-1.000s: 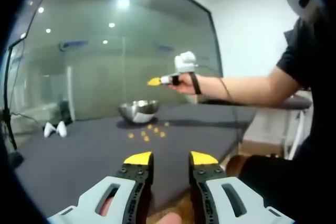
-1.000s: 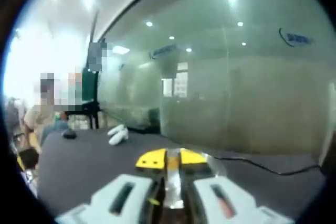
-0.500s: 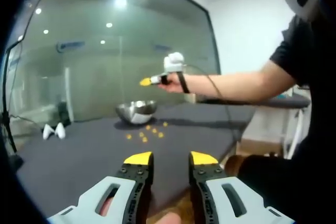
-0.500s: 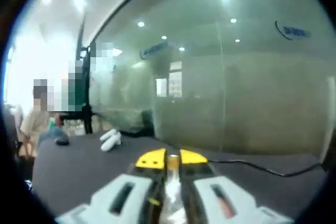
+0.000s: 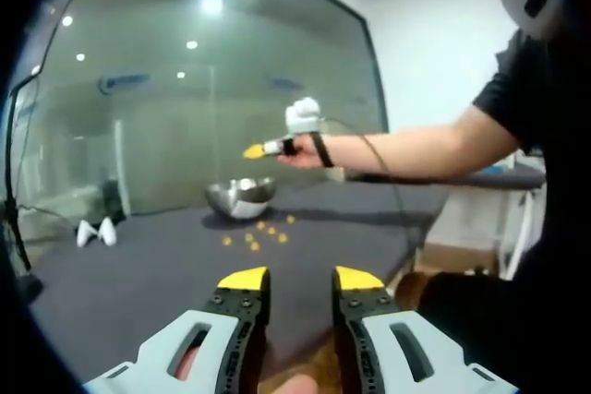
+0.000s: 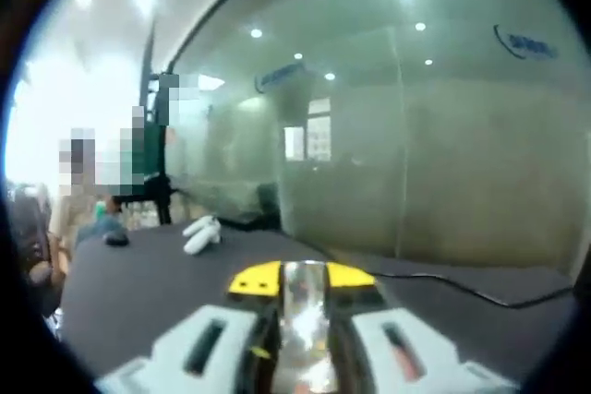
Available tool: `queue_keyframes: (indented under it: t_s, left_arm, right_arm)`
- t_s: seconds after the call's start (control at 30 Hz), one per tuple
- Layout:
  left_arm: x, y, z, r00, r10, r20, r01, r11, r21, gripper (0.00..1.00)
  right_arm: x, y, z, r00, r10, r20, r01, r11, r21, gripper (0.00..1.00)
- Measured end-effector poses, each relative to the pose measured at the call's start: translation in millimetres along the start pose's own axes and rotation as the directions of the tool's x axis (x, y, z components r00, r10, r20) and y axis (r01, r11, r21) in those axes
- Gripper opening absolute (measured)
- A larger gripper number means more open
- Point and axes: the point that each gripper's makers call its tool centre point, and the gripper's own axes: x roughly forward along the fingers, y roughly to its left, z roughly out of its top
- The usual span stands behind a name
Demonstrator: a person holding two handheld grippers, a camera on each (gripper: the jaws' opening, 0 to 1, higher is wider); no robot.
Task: Pick up the QQ candy scattered on the table and place it into the stainless steel bowl on the table
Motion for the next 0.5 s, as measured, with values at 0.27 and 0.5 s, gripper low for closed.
queue_keyframes:
  t_s: [0.27,0.5]
  left_arm:
    - [3,-4.9,-2.9,1.000,-0.013,-0.010,0.013,1.000,0.006,0.28]
    - [3,-6.0,-0.8,1.000,-0.016,-0.005,0.016,1.000,0.007,0.28]
  right_arm:
    - [-7,-4,4.8,1.000,-0.010,0.010,0.010,1.000,0.010,0.17]
    - [-22,10,7.7,1.000,-0.002,0.026,0.001,1.000,0.010,0.17]
